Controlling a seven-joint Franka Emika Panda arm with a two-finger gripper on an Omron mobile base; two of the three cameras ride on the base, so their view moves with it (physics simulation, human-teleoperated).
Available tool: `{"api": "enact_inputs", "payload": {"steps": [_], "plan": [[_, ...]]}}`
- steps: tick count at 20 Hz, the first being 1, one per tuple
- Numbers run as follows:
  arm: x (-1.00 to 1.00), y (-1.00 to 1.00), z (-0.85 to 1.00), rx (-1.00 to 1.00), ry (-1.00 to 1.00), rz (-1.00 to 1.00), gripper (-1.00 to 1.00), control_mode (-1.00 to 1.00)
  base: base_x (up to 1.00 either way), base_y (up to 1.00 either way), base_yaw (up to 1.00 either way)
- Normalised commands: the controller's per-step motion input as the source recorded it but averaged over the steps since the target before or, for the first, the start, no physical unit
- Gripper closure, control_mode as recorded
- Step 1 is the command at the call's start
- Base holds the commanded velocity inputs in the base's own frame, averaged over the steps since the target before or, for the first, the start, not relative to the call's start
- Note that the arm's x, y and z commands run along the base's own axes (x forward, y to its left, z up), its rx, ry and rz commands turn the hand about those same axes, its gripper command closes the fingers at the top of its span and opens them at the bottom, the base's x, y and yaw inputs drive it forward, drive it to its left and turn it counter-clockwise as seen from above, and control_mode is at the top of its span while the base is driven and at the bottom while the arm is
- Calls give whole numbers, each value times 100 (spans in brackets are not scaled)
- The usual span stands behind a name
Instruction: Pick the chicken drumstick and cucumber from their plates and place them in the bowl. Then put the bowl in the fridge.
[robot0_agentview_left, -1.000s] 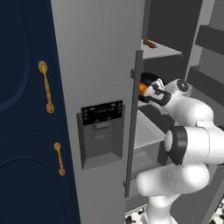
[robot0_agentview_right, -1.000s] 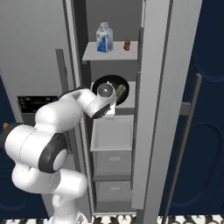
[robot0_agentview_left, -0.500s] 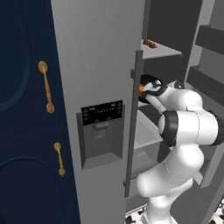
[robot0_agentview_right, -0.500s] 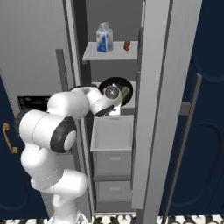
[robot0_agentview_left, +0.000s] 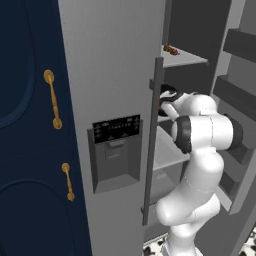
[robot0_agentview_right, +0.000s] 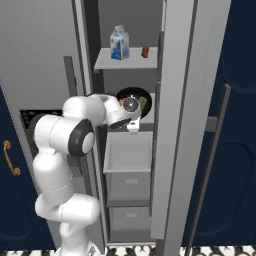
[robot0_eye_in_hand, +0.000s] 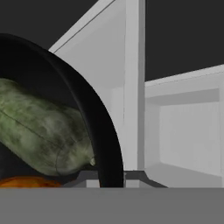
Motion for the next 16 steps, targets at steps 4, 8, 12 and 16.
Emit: {"api": "enact_inputs", "payload": {"steps": [4,8,12,16], "plan": [[33,0,-11,0,0,0,100,-100,0,0,0],[14,0,0,0,-1,0,-100,-100,0,0,0],[2,0,7,0,-6,0,-100,-100,0,0,0],[0,0,29,0,-18,0,-100,-100,0,0,0]]}}
